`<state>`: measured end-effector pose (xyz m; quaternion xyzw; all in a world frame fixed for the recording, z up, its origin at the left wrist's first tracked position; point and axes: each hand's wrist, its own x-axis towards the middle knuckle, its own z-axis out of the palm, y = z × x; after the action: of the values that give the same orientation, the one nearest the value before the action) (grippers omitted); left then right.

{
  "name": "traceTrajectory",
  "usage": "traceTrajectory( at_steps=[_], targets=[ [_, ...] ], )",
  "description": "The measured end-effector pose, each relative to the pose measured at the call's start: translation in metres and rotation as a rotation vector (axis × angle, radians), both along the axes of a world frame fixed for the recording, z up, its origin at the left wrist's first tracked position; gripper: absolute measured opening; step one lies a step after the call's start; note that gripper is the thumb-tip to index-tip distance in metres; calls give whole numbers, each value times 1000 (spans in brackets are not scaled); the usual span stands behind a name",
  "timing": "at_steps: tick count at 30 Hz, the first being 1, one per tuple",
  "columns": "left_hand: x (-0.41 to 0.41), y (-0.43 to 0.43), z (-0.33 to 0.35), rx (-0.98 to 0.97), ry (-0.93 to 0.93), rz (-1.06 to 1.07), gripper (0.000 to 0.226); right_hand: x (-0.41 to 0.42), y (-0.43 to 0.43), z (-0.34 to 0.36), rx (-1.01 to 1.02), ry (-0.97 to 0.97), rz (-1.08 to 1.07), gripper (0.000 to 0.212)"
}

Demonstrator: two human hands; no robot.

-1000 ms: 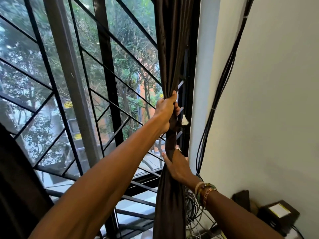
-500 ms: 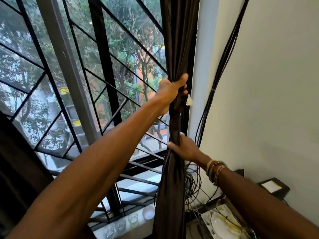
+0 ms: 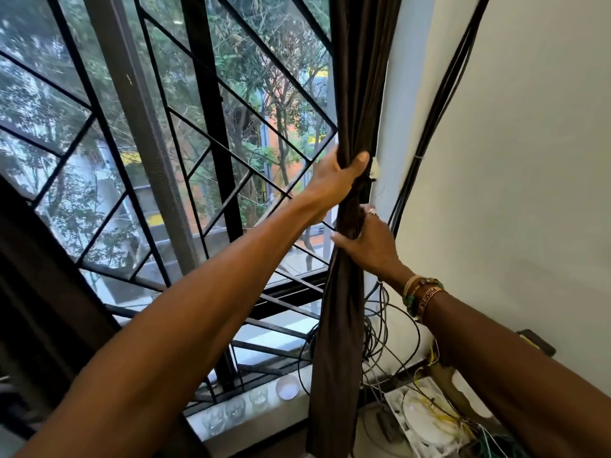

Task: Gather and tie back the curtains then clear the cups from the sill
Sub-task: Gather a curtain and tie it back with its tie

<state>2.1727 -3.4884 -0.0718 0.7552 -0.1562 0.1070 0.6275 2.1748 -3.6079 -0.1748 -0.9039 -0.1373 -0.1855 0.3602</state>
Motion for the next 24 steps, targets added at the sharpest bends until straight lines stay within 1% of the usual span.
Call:
traceTrajectory(
  at_steps=[2,3,4,7,9,10,11,12,14,15,16,17,18,20,24],
  targets=[
    [-5,10,-25,128,-20,9,61,1,1,-2,65,-33,-22,40],
    [-8,17,-39,191,-23,39,70,1,1,-4,93,-46,-28,39],
    [-10,25,-54,241,-28,74,73,-1,0,-6,123,-57,-47,40],
    [-16,54,-98,409,-118,196,60,-5,3,-14,216,-116,-141,51],
    [-23,77,-129,546,-207,265,50,-6,7,-22,205,-214,-185,68],
    [-27,87,-143,603,-234,288,47,-6,9,-26,157,-303,-208,76],
    [-33,99,-159,651,-241,312,45,-7,12,-29,69,-435,-212,80],
    [-40,108,-174,692,-242,335,43,-8,15,-30,-50,-608,-166,77],
    [-55,128,-206,751,-227,371,41,-13,26,-39,-359,-923,77,55],
    [-64,135,-221,773,-217,377,39,-17,32,-46,-491,-1007,235,43],
    [-71,143,-237,795,-202,379,38,-20,39,-56,-578,-1020,367,35],
    [-78,150,-252,817,-188,385,35,-25,45,-65,-623,-978,448,33],
    [-85,157,-266,839,-170,394,32,-28,51,-76,-629,-901,481,39],
    [-98,169,-289,891,-105,403,29,-33,61,-97,-597,-707,479,51],
    [-116,191,-312,945,-32,450,28,-25,81,-130,-592,-398,534,48]
  ],
)
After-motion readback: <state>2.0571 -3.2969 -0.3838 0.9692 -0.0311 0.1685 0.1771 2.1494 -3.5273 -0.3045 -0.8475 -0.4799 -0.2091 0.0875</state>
